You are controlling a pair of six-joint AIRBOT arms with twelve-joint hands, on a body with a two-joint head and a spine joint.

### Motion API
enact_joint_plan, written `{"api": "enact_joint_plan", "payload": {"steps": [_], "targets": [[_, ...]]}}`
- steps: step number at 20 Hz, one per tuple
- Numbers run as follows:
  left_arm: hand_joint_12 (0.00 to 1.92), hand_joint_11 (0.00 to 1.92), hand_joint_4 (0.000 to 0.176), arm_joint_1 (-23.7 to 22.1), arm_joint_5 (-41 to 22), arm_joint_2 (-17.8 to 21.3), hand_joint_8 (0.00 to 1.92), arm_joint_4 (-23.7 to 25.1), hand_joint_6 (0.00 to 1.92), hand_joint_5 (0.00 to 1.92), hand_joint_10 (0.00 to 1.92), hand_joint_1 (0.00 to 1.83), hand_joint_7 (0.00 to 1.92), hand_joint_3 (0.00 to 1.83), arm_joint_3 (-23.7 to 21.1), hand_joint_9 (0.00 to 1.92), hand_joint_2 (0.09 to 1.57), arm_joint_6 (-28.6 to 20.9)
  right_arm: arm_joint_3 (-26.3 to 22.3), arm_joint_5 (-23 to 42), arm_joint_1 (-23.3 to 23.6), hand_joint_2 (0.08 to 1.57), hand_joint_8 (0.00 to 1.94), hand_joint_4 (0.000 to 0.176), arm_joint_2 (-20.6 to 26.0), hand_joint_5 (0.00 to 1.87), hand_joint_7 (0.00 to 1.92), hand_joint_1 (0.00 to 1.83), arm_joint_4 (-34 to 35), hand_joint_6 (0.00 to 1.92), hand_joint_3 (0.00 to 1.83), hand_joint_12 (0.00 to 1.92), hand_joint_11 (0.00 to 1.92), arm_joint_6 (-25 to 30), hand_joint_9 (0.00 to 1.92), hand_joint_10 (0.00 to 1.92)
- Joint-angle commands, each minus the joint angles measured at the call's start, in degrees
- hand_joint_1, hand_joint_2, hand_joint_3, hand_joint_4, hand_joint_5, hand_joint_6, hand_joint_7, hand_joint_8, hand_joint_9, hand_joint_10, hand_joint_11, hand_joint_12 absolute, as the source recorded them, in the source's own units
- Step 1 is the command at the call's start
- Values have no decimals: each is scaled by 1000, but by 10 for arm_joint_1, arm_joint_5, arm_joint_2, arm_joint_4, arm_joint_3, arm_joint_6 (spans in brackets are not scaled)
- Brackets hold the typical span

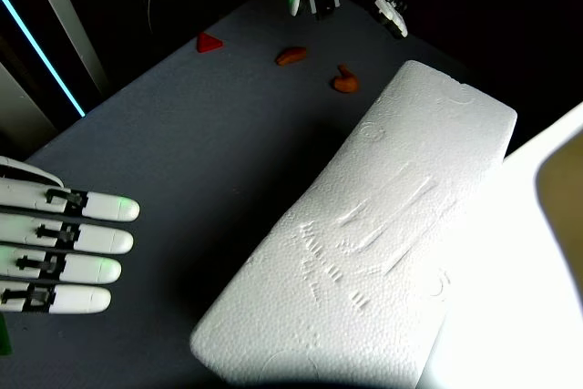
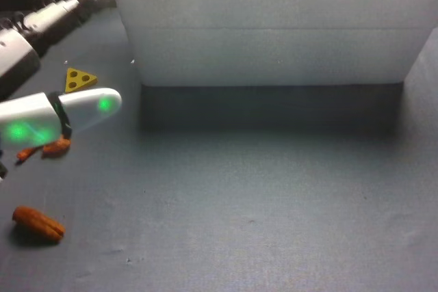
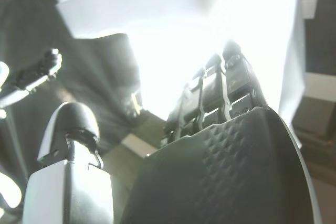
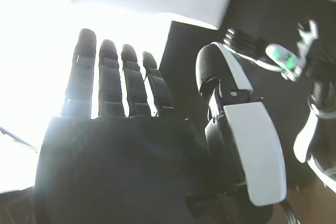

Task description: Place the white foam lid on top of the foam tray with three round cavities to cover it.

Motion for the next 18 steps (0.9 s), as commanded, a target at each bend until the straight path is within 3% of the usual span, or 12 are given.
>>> {"api": "enact_joint_plan", "payload": {"steps": [1,4,6,7,8,10,11,14,17,18], "targets": [[25,0,0,-3,-70,2,0,0,0,0,0,342,0,6,-2,0,1236,-7,0,76,3,1456,0,0,1,0,0,447,-5,0,6,0,0,12,0,0],[0,0,20,-5,-66,-4,0,29,0,0,0,297,0,7,-9,0,1251,-24,6,63,2,1455,0,0,-13,0,0,374,-34,0,3,0,0,36,0,0],[0,0,12,-12,-58,-11,0,47,0,0,0,349,0,12,-9,0,1278,-34,14,48,2,1472,0,0,-26,0,0,326,-51,0,9,0,0,52,0,0],[0,0,0,-16,-52,-17,0,56,0,0,0,322,0,10,-8,0,1279,-40,19,41,2,1468,0,0,-33,0,0,301,-58,0,6,0,0,58,0,0],[0,0,17,-23,-42,-25,0,70,0,0,0,264,0,10,-5,0,1281,-48,25,33,2,1476,0,0,-43,0,0,325,-63,0,7,0,0,67,0,0],[0,0,12,-32,-25,-38,0,87,0,0,0,249,0,14,1,0,1295,-60,33,23,6,1468,0,0,-56,0,0,362,-69,0,2,0,0,72,0,0],[0,0,0,-35,-19,-44,0,93,0,0,0,271,0,14,3,0,1304,-65,36,19,8,1462,0,0,-61,0,0,425,-70,0,0,0,0,74,0,0],[0,0,1,-49,5,-67,0,116,0,0,0,244,0,12,20,0,1314,-86,49,-2,19,1424,0,0,-80,0,0,514,-77,0,0,21,30,80,0,0],[0,0,0,-66,23,-86,0,132,0,0,0,262,0,9,35,0,1314,-97,61,-16,23,1391,0,0,-96,0,0,506,-79,0,0,790,0,86,0,0],[0,0,0,-68,26,-90,0,133,0,0,0,269,0,6,37,0,1311,-98,63,-18,24,1383,0,0,-100,0,0,535,-79,0,0,855,0,87,0,0]]}}
